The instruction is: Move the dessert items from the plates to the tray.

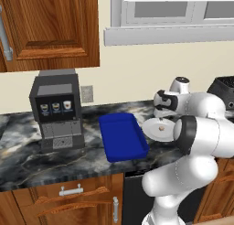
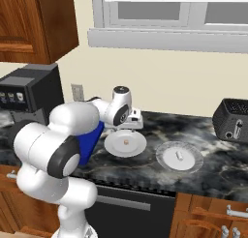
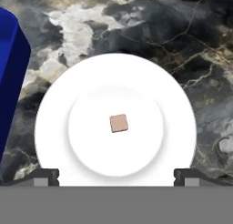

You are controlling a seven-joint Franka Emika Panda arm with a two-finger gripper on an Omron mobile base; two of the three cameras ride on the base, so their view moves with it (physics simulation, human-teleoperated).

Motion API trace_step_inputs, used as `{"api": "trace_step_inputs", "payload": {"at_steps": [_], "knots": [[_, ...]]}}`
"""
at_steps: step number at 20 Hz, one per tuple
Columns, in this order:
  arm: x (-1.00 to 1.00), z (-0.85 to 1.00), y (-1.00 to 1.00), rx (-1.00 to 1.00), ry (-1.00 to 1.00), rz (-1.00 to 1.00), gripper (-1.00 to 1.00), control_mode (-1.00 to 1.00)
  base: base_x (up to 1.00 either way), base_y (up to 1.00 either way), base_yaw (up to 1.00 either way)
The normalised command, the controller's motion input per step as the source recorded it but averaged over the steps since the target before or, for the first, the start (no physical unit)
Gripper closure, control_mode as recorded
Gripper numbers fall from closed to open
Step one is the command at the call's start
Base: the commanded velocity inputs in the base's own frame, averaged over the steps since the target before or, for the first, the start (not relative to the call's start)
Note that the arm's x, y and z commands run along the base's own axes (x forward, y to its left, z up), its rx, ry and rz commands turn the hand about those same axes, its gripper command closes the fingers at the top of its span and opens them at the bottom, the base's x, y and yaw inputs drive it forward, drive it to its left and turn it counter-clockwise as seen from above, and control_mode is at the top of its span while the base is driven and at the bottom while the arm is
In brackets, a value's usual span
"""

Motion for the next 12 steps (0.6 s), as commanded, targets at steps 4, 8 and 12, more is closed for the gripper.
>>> {"api": "trace_step_inputs", "payload": {"at_steps": [4, 8, 12], "knots": [[0.0, -0.44, 0.0, 0.0, 0.0, 0.0, -1.0, -1.0, 0.0, 0.0, 0.0], [0.0, -0.34, 0.0, 0.0, 0.0, 0.0, -1.0, -1.0, 0.0, 0.0, 0.0], [0.01, -0.31, 0.0, 0.0, 0.0, 0.0, -1.0, -1.0, 0.0, 0.0, 0.0]]}}
